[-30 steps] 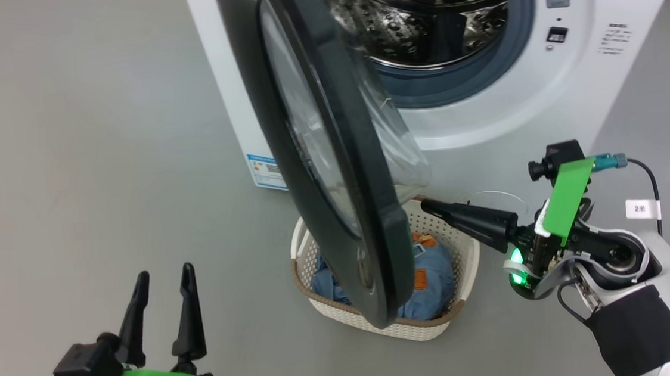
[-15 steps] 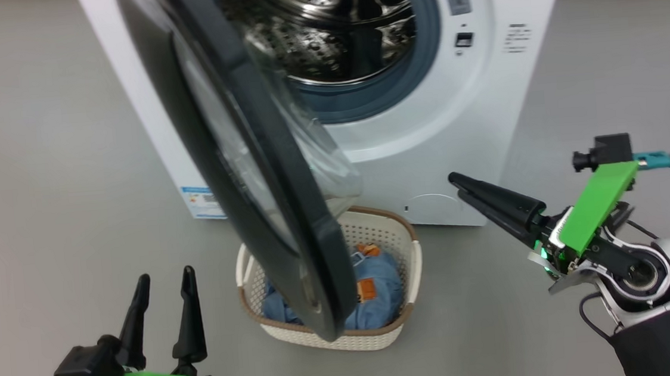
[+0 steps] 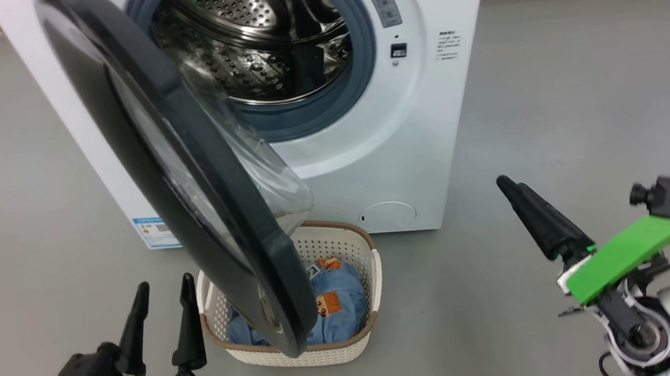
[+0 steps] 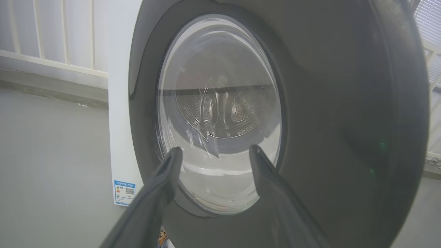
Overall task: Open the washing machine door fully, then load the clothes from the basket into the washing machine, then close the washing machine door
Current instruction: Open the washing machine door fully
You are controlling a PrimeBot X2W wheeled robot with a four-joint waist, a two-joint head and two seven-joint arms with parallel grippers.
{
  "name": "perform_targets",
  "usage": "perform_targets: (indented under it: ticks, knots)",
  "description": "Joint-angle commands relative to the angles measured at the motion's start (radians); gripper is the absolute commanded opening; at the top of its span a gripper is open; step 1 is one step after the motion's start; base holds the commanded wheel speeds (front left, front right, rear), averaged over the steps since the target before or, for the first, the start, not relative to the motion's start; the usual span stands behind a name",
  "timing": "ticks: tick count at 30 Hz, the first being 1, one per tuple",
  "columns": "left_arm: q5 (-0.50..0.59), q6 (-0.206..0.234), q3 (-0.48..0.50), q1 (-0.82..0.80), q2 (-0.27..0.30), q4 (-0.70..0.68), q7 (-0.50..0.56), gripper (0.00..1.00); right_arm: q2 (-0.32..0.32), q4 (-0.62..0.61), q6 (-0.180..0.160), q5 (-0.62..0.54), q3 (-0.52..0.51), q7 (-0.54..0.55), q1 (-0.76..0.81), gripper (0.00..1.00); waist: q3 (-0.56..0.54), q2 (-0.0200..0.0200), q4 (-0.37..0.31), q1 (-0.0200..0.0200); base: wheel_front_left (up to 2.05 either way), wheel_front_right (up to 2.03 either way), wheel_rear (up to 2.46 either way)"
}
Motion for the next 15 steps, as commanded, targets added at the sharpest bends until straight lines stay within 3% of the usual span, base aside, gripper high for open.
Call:
perform_targets:
  ticks: [1, 10, 15]
  knots:
    - [-0.005, 0.007, 0.029, -0.002, 0.020, -0.031, -0.007, 1.00, -0.019, -0.031, 0.005, -0.043, 0.023, -0.047, 0.002, 1.00, -0.005, 0.0000, -0.014, 0.0000, 0.00, 0.00, 0.00]
    - [-0.010, 0.017, 0.031, 0.011, 0.021, -0.041, -0.008, 1.00, -0.069, 0.015, 0.005, -0.216, 0.098, -0.326, 0.059, 1.00, -0.012, 0.0000, -0.056, 0.0000, 0.00, 0.00, 0.00]
    - [-0.014, 0.023, 0.037, 0.018, 0.025, -0.050, -0.009, 1.00, -0.098, 0.096, 0.005, -0.384, 0.118, -0.402, 0.062, 1.00, -0.011, 0.0000, -0.080, 0.0000, 0.00, 0.00, 0.00]
